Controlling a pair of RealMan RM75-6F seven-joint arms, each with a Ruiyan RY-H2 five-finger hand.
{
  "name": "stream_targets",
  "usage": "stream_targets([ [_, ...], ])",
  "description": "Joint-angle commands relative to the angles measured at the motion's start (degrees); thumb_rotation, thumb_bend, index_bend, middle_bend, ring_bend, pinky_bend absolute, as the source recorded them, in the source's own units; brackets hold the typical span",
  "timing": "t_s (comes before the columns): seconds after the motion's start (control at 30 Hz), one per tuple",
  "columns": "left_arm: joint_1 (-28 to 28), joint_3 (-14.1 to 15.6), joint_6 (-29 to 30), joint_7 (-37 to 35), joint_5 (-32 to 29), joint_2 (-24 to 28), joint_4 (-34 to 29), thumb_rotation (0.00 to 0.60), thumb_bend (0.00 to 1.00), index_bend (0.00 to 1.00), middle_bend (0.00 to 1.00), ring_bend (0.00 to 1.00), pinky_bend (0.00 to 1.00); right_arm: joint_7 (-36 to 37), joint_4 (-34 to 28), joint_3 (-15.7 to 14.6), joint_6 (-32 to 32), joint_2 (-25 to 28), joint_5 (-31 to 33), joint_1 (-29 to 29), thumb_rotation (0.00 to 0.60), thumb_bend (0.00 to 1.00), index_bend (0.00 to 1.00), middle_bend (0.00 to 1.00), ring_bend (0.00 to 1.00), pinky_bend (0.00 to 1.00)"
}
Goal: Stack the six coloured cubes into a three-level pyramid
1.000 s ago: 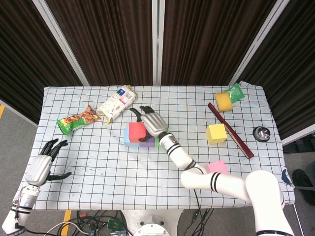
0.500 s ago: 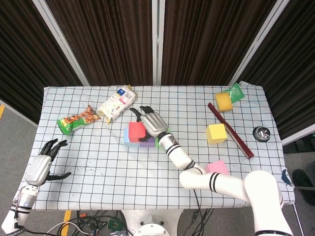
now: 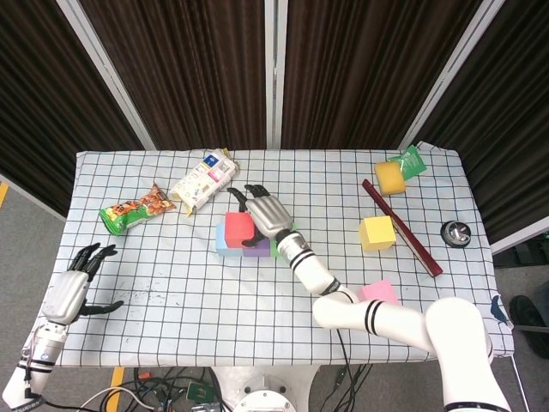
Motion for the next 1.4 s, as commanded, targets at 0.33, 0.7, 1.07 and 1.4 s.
stream_targets([
  [0.33,-0.1,-0.09,0.15,-0.18,0.18,0.18,-0.26,0.6,0.0,0.08,0.17,0.0,0.03,0.35,-0.54,-0.07,0.13,0.22,-0.92,-0.11,0.6,0.11,0.0,0.45,0.04,0.0],
  [0.7,-0.14,-0.15,0.15,-0.28,0.16,0.18,-0.18,0.6,0.0,0.08,0.18,0.0,0.03,0.35,0.04,-0.06,-0.03,-0.17,-0.74,0.0,0.6,0.11,0.0,0.45,0.04,0.0],
  [1.07,-0.13,-0.1,0.18,-0.35,0.22,0.18,-0.24,0.6,0.0,0.08,0.18,0.0,0.03,0.45,-0.52,0.08,0.42,-0.02,-0.85,-0.24,0.6,0.11,0.0,0.45,0.04,0.0],
  [1.4,-0.16,-0.09,0.06,-0.73,0.16,0.06,0.04,0.6,0.0,0.08,0.18,0.0,0.03,-0.26,-0.47,0.23,1.17,-0.31,-0.23,-0.29,0.6,0.11,0.0,0.45,0.04,0.0],
])
